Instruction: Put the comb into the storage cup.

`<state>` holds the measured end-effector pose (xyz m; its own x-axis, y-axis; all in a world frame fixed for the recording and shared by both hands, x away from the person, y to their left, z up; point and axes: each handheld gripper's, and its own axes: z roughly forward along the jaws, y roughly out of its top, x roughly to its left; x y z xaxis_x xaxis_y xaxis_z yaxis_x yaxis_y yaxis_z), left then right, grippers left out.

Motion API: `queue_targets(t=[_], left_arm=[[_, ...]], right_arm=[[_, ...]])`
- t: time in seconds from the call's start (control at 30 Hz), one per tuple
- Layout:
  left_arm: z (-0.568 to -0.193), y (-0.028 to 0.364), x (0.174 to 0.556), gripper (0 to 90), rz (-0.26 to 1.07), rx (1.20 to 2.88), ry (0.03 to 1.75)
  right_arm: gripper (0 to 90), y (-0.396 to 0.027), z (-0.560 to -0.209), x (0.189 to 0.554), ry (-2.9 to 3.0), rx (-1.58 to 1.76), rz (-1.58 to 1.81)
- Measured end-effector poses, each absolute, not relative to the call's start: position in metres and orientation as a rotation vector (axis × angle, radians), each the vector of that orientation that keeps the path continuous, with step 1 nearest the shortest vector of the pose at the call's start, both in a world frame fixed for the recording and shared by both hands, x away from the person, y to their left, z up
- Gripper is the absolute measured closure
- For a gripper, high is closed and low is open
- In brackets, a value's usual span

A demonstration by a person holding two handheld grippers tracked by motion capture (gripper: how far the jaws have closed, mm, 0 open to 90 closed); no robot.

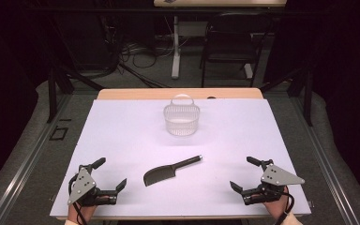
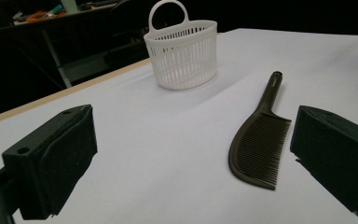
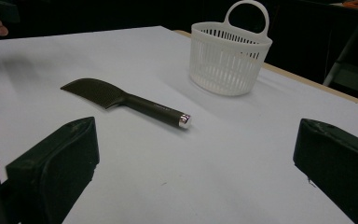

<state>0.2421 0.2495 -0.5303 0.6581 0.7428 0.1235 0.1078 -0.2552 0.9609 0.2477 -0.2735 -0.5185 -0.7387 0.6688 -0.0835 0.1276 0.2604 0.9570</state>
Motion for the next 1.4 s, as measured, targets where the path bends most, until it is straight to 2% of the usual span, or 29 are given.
queue_targets(t=[0.5, 1.4], left_arm=[[-0.525, 0.239, 0.253, 0.2, 0.639, 1.782, 0.732], [-0.519, 0.188, 0.285, 0.3, 0.561, 1.895, 0.723]], right_arm=[[0.0, -0.273, -0.519, 0.249, 2.07, 0.721, 1.481], [0.0, -0.272, -0.52, 0.25, 2.08, 0.734, 1.476]])
